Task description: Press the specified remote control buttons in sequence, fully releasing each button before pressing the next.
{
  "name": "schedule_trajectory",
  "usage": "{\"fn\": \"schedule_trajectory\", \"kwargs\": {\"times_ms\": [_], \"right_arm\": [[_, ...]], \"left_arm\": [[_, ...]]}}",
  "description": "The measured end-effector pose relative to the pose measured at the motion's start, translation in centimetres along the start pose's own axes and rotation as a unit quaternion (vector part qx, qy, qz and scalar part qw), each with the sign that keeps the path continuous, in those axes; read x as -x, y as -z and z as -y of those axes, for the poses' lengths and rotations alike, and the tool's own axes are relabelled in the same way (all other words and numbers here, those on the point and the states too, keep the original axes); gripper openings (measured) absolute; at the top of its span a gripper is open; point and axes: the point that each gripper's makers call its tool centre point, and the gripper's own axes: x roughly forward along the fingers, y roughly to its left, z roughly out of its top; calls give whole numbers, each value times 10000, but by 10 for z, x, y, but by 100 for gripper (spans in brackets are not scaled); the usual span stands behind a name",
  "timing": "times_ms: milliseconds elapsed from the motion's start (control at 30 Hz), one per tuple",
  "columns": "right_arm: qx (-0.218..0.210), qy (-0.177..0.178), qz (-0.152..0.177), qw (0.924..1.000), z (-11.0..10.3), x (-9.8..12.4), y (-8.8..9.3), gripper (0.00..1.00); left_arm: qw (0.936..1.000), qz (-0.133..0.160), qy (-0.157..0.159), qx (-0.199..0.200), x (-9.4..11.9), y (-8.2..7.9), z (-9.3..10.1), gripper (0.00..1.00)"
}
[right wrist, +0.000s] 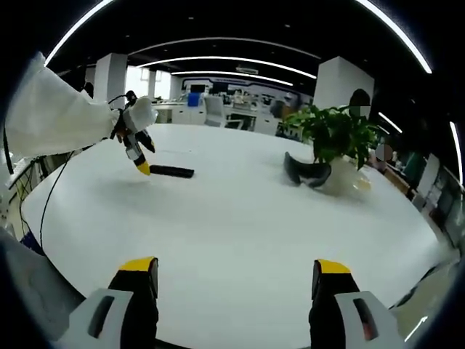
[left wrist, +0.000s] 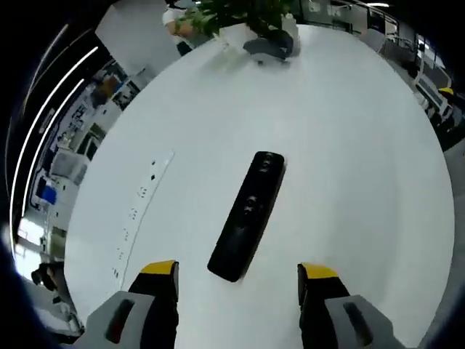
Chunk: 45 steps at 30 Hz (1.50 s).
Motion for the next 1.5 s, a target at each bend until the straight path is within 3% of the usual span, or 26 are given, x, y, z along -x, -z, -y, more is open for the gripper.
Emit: {"fn": "schedule_trajectory", "kwargs": {"times_ms": [200, 433, 633, 967, 1000, 1100, 1200, 1300, 1500], "right_arm": [[1, -16, 94, 10000, -1, 2, -3, 88], [-23, -3, 174, 9998, 0, 3, -6, 90], [-30, -55, 216, 9997, -2, 4, -7, 93], [45, -155, 273, 9995, -7, 5, -9, 98], [45, -152, 268, 9995, -7, 5, -9, 98], [28, -139, 264, 9996, -6, 4, -9, 99], [39, -143, 280, 9995, -6, 5, -9, 99], [19, -151, 320, 9994, -6, 5, -11, 99], [-69, -150, 412, 9990, -4, 8, -15, 99]], "left_arm": [[9963, 676, -116, 519, 33, -6, 14, 85], [9823, 1495, -402, 1053, 82, -11, 35, 97], [9778, 1510, -637, 1305, 106, 9, 61, 100], [9587, 1930, -997, 1834, 146, 29, 95, 100], [9560, 1976, -1027, 1910, 150, 30, 98, 100], [9384, 2306, -1017, 2364, 165, 32, 114, 100], [9314, 2418, -1085, 2494, 175, 40, 122, 100], [9163, 2663, -1283, 2703, 189, 45, 131, 100], [9045, 2715, -1631, 2856, 199, 63, 156, 100]]}}
